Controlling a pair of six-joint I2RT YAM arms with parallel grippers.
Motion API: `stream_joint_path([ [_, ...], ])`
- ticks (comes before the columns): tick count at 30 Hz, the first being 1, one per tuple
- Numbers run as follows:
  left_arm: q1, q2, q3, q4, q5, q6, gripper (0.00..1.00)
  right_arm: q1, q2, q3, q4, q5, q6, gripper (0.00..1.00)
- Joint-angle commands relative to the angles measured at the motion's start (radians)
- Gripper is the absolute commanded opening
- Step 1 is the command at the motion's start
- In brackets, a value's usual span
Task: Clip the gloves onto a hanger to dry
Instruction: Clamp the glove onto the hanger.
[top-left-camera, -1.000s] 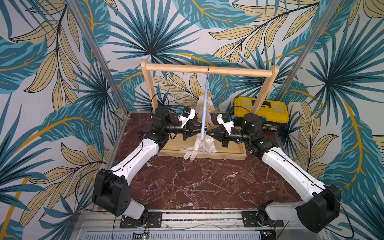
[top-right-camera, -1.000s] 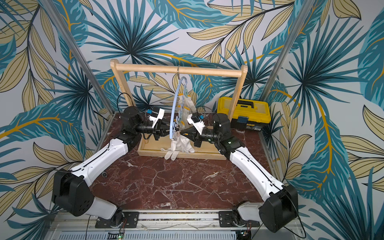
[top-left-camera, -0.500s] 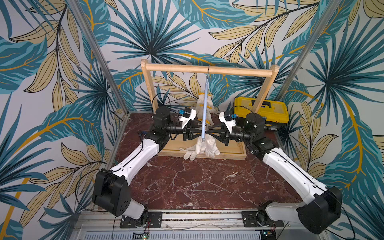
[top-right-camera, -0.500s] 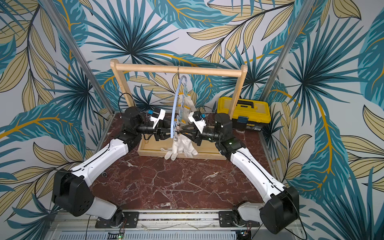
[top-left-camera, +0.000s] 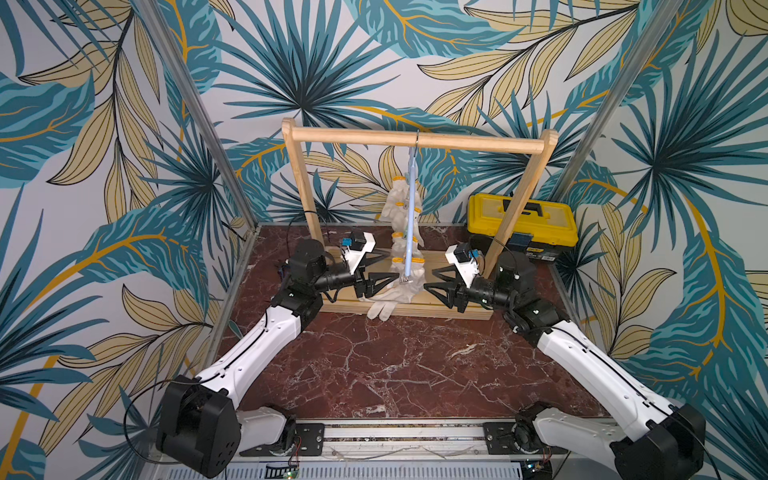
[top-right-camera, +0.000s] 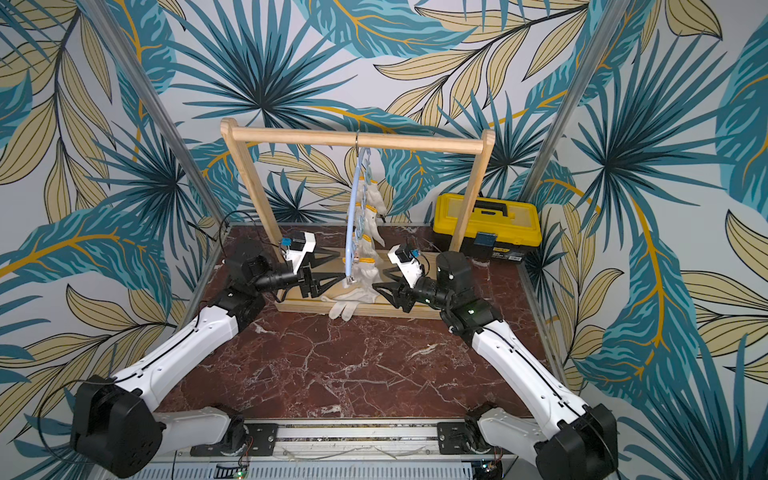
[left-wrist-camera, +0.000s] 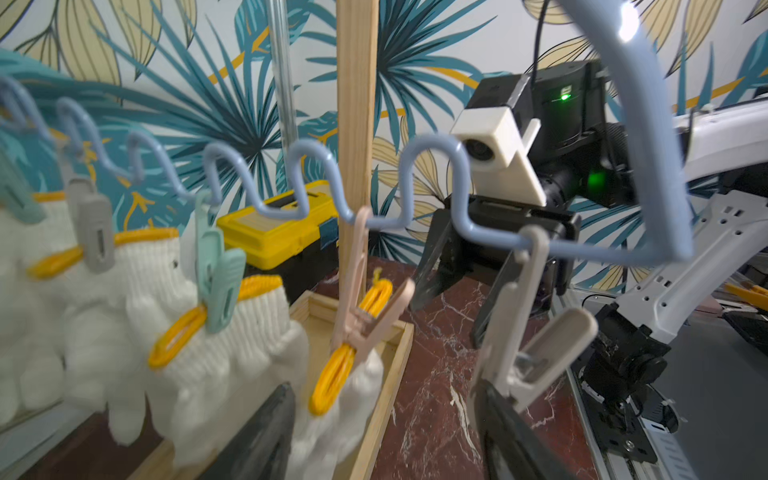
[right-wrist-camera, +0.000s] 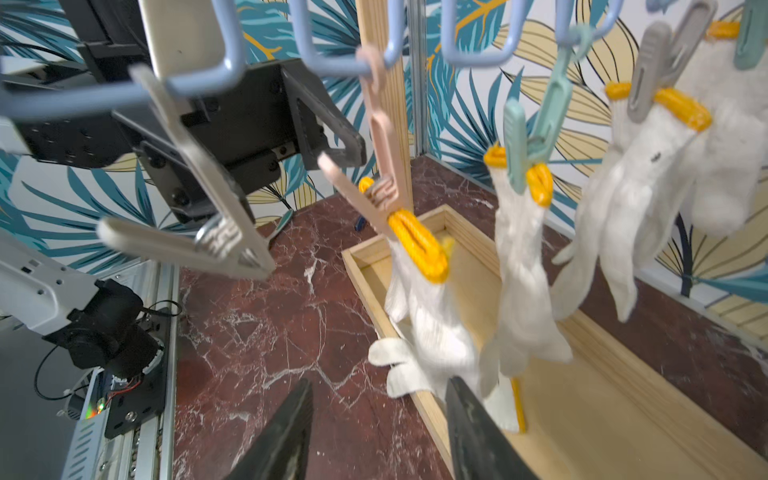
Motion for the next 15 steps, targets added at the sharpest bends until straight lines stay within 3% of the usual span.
stream_joint_path([
  [1, 0.018, -0.095, -0.106, -0.026, -0.172, -0.025, 0.72, -0.003, -0.053, -0.059, -0.058, 0.078, 0.04, 0.54],
  [4, 0.035, -0.14, -0.15, -0.116, -0.259, -0.041, 0.73, -0.004, -0.078, -0.093, -0.082, 0.114, 0.065, 0.55],
  [7, 0.049, -0.09, -0.114, -0.286, -0.34, -0.016, 0.7, -0.005, -0.08, -0.117, -0.096, 0.152, 0.088, 0.55],
  [11, 0.051, -0.003, -0.101, -0.319, -0.449, -0.015, 0.69, -0.008, -0.084, -0.143, -0.098, 0.191, 0.12, 0.55],
  [15, 0.049, 0.105, -0.06, -0.37, -0.445, 0.026, 0.63, -0.007, -0.125, -0.197, -0.074, 0.227, 0.164, 0.56],
])
